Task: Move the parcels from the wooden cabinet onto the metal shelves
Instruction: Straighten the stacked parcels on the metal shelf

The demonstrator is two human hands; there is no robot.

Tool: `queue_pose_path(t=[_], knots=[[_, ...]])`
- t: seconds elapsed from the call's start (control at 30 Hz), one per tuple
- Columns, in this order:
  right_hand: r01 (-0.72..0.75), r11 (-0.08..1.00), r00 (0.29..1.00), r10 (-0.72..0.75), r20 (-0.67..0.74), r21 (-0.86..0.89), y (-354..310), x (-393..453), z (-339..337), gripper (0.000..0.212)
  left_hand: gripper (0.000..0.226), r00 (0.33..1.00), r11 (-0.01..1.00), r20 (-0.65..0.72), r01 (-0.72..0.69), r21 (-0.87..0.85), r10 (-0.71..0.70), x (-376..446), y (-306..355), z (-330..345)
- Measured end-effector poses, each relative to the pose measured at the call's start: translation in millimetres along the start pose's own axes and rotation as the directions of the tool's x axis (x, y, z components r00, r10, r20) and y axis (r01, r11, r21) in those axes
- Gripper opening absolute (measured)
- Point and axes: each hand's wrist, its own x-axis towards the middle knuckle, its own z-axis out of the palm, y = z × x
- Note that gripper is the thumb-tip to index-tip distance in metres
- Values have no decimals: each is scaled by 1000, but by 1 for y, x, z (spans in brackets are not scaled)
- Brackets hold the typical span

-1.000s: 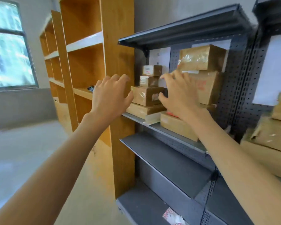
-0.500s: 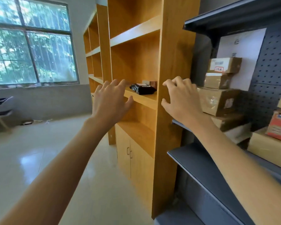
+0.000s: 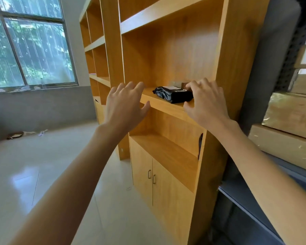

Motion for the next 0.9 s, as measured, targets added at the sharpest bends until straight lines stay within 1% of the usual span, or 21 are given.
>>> queue_pose_path(t=[0.1,0.2,0.3,0.4,0.6,0.8,0.9], knots=[[-74,996,997,75,18,-44,-21,30,42,46,46,999,998,7,-47,-47,48,28,-47,41],[-159,984,987,161,20,-79,-42,62,77,45,48,990,985,39,-134,-104,139,65,-87,78],[-243,963,970,245,4,-114,-58,97,105,43,51,967,963,59,-239,-128,248,108,-119,113],[-292,943,956,294,-6,-158,-63,126,128,43,50,945,935,39,-314,-164,324,150,-139,147],[-408,884,906,422,16,-228,-44,169,181,44,52,895,875,48,-422,-238,444,217,-145,226],[-497,837,860,510,-5,-230,-1,210,241,46,51,862,825,10,-481,-296,506,280,-138,306],[-526,822,845,535,-19,-218,17,240,264,47,49,838,802,-13,-527,-281,546,316,-135,339]])
